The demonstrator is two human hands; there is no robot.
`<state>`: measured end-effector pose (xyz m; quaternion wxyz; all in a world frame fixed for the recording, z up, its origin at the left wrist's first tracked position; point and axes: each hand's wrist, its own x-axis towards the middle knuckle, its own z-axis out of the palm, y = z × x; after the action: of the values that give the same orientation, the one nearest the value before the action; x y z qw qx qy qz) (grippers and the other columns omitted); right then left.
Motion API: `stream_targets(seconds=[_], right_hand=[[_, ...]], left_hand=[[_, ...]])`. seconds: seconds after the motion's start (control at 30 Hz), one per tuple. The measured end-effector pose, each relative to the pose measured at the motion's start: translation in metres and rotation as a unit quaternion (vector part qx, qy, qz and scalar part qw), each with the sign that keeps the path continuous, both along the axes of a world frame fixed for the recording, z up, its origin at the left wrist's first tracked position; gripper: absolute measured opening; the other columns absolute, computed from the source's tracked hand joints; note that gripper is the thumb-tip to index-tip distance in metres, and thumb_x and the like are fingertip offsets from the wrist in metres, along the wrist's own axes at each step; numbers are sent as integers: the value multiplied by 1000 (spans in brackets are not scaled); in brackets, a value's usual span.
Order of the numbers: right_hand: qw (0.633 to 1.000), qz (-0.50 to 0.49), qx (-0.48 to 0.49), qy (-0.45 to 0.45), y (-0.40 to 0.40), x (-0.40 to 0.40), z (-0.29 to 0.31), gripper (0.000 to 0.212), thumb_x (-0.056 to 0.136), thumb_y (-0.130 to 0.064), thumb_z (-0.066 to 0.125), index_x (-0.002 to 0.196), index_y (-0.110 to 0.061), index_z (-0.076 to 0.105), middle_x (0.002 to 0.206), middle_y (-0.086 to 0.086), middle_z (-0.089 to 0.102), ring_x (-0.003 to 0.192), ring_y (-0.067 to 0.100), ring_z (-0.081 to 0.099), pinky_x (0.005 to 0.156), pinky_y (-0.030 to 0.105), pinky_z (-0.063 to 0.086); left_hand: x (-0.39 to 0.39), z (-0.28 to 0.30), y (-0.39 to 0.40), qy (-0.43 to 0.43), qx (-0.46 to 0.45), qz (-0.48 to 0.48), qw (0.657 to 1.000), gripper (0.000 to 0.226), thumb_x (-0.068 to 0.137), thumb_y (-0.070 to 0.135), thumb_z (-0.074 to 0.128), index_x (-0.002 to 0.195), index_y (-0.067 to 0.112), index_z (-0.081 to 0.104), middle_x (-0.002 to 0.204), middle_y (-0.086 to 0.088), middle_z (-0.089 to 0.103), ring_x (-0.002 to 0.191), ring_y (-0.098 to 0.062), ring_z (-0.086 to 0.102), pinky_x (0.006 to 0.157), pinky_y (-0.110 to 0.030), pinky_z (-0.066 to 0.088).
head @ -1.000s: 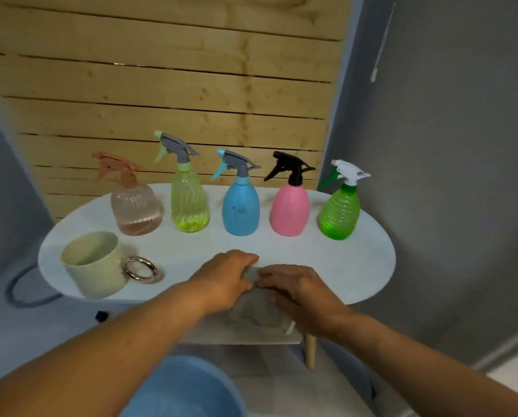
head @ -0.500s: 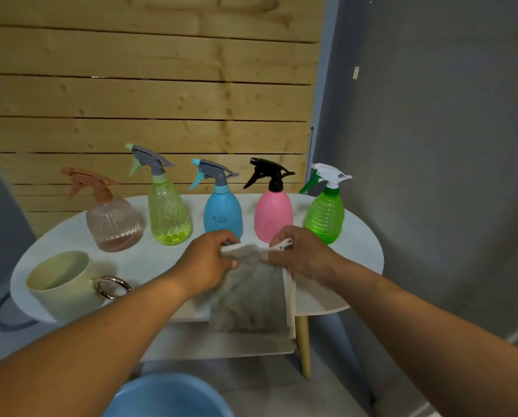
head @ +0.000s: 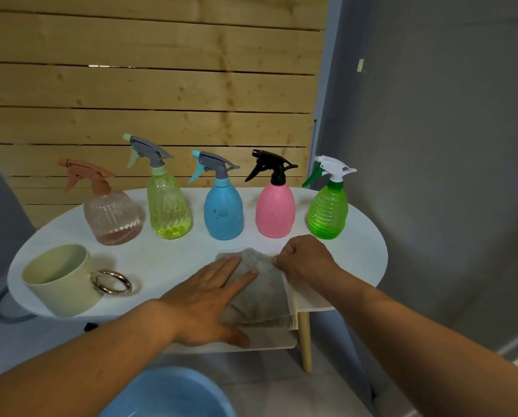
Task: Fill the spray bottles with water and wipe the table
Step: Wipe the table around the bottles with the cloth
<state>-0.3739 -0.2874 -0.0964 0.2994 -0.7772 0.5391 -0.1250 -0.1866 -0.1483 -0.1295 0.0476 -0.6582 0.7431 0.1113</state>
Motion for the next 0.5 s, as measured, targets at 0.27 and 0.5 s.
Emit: stream_targets(seconds=[0.27, 0.5], right_hand=[[1000, -1, 2, 27, 0, 2, 1, 22, 85, -26, 73, 98, -8, 72, 104, 9, 71, 98, 27, 67, 80, 32, 52], [998, -17, 28, 57, -4, 11, -3, 40, 82, -49, 74, 92, -11, 68, 83, 3, 67, 81, 22, 65, 66, 28, 46]], left_hand=[[8, 9, 14, -51, -58, -121, 990, 57, 109, 48, 20, 152, 55, -16, 162, 19, -33, 146, 1, -35, 117, -21, -26], [9, 6, 24, -72, -41, -135, 987, 61, 98, 59, 12, 147, 63, -25, 159, 20, -38, 146, -3, -37, 121, -31, -20]])
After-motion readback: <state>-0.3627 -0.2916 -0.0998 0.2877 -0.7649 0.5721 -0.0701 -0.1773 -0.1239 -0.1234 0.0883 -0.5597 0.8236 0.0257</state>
